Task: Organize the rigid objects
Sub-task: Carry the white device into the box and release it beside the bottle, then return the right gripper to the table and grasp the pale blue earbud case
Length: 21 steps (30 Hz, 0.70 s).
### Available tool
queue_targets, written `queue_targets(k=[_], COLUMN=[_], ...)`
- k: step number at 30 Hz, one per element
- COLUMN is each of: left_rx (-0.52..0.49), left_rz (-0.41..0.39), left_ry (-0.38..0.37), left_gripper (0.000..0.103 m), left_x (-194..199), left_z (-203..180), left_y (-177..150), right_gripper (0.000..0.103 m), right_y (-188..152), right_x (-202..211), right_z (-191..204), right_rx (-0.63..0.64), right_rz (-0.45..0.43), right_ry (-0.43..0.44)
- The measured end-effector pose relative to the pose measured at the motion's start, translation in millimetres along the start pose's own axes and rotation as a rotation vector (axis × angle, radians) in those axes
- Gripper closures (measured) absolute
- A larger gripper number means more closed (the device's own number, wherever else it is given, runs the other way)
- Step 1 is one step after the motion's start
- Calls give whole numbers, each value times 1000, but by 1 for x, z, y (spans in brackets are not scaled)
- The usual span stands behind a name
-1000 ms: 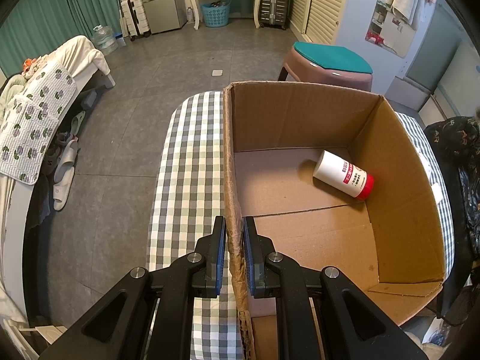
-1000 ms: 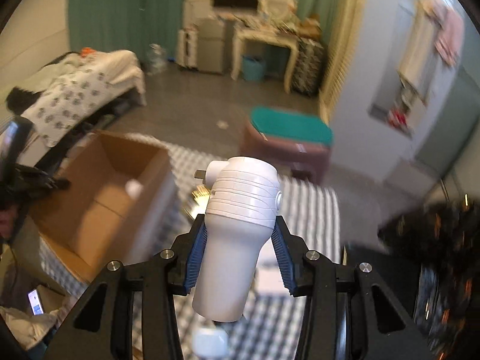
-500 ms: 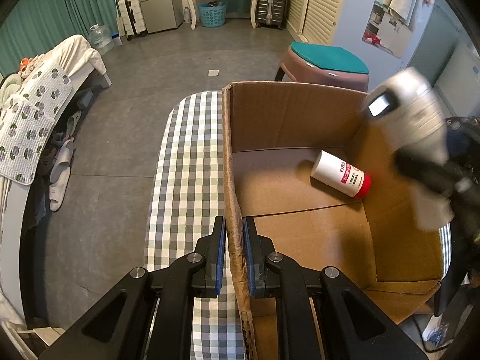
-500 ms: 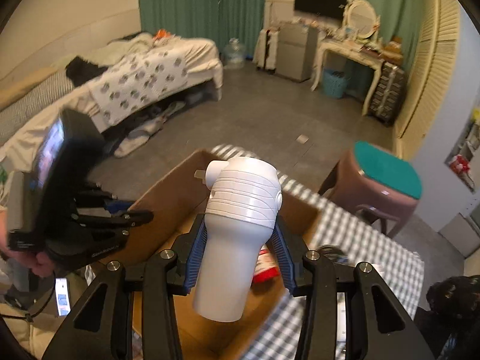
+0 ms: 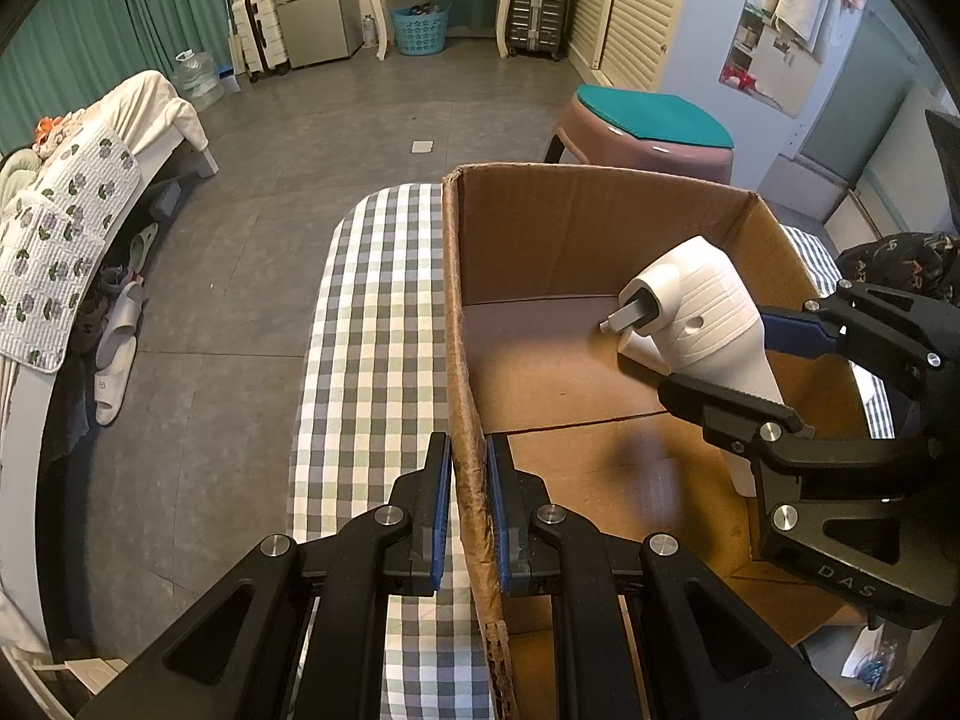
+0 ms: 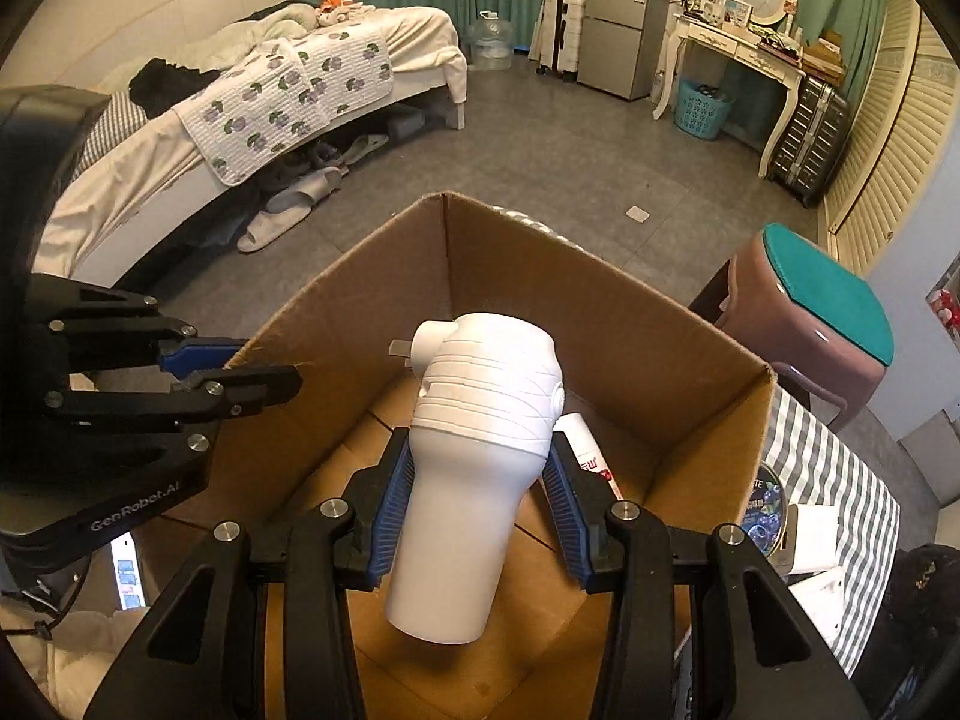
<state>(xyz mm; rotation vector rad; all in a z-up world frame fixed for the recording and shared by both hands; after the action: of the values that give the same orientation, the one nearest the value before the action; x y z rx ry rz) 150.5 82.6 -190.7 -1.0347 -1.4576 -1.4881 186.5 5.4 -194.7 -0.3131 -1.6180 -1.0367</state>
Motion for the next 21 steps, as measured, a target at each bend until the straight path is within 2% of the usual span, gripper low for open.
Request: queue_targets(k=[6,8,15,21], left_rx=[2,5,3,8], left_rz=[0,2,4,4], left_ry=[0,-1,8,8], left_gripper=[92,92,92,92], left_x=[0,0,1,2], left_z=[1,1,2,2], left_y=[-1,-1,-2,-3], right_gripper=[58,41,37,24], right_y=[2,4,3,-7], right_x=[8,14,56,109], right_z=[-1,-1,-18,-60], right_rx=[3,0,-32,-120], right_rz=[-11,-26,-98,-163], right_ry=[-28,-43,-74,-159])
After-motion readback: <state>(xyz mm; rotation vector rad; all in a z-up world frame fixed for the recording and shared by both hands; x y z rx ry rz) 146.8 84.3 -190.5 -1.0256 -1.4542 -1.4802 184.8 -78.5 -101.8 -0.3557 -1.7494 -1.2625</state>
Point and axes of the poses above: each gripper's, at about its wrist camera, not at the fingertips, and x roughly against the way its jaws point, z to its left, y to its top, the point moved 10 cm from there along -x, roughly the way its jaws point, and after that the axes turned 5 degrees about z, right-handed, at the moved point
